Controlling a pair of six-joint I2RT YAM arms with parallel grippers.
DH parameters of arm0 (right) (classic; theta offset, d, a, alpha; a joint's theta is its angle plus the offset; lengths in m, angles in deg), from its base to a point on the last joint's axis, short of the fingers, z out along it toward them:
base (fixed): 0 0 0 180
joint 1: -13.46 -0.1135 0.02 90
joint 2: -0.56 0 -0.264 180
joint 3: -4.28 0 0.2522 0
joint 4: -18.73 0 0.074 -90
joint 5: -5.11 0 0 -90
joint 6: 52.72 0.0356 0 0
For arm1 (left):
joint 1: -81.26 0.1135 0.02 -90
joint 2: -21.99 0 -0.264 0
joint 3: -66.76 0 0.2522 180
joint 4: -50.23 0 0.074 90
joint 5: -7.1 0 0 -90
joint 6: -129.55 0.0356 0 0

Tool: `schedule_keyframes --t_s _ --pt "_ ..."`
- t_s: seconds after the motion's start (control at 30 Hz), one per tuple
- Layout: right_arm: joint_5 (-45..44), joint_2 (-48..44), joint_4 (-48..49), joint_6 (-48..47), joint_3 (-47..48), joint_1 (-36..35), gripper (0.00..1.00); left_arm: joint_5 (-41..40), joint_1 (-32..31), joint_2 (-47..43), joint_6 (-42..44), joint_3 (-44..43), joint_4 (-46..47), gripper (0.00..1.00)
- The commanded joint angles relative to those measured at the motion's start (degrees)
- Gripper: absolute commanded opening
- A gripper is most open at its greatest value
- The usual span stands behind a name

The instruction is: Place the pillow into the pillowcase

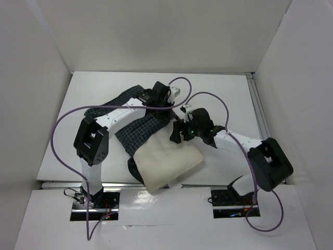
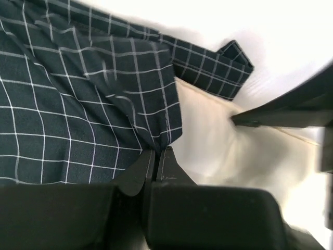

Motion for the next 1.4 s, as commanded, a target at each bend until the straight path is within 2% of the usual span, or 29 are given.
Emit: schedule_keyframes --t_s 0.0,0.07,0.1,0.13,0.17,0.27,0.33,0.43,0.5,0.57,0.6,0.7,0.77,0.87,0.9,0.97,1.07,1.17,1.37 --pt "3.6 4.2 8.1 -2.5 -0.6 0.0 0.83 1.2 -2.3 -2.9 1.3 -3.5 0.3 0.00" --pt "4.5 5.7 10.5 -2.5 -0.6 0.0 0.67 0.6 -2.8 -2.9 2.0 -4.7 -0.3 0.00" --pt "5.1 6.4 11.8 -2.5 -0.6 0.0 0.55 0.6 -2.8 -2.9 2.0 -4.7 -0.3 0.00" --pt "5.1 7.6 11.8 -2.5 0.0 0.0 0.19 0.6 -3.4 -2.9 2.0 -4.7 -0.3 0.00" --pt "5.8 7.6 11.8 -2.0 1.0 0.0 0.01 1.1 -3.4 -2.9 2.0 -4.7 -0.3 0.00" --pt "7.5 4.4 17.2 -0.7 -1.5 0.0 0.00 1.1 -3.4 -2.9 2.0 -6.1 -1.0 0.00" --pt "9.3 -2.5 25.5 0.6 -4.2 0.0 0.00 1.1 -3.9 -2.9 2.0 -6.7 -1.5 0.00" --pt "12.0 -8.7 31.4 2.1 -7.1 0.0 0.00 2.4 -3.9 -3.5 2.5 -8.9 -2.0 0.00" --pt "12.6 -14.9 36.4 3.5 -11.6 0.0 0.00 4.1 -4.6 -4.0 2.5 -10.4 -2.0 0.00" --pt "11.0 -19.9 47.8 5.3 -16.3 0.0 0.00 5.8 -5.1 -4.7 2.5 -11.4 -2.0 0.00" --pt "10.1 -20.5 48.5 5.3 -17.5 0.0 0.00 6.3 -5.8 -5.4 2.5 -11.9 -2.7 0.00" --pt "6.3 -18.0 49.2 3.6 -18.6 0.0 0.00 8.8 -7.6 -7.4 2.5 -12.7 -2.7 0.00" --pt "3.9 -15.6 53.8 3.6 -20.1 -0.5 0.00 9.5 -9.1 -7.9 2.5 -12.7 -2.7 0.00" --pt "-4.4 -9.7 59.5 3.0 -20.1 -1.0 0.00 7.6 -13.2 -9.1 2.5 -13.4 -5.1 0.00" --pt "-7.5 -6.9 65.1 3.0 -21.0 -1.0 0.00 6.5 -15.3 -9.1 2.5 -12.7 -5.6 0.00" --pt "-6.5 -5.2 70.4 3.0 -21.5 -1.0 0.00 6.0 -16.8 -9.8 2.5 -10.1 -5.6 0.00" --pt "-4.9 -4.7 73.7 3.0 -20.7 -1.6 0.00 5.1 -17.4 -7.8 1.8 -8.5 -6.9 0.00" --pt "-8.9 -4.1 79.1 3.5 -21.2 -1.6 0.00 8.5 -17.4 -6.9 1.8 -5.4 -5.5 0.00" --pt "-10.6 -9.8 76.8 5.5 -24.5 -1.6 0.00 4.7 -16.8 -7.5 0.3 2.6 -3.8 0.00"
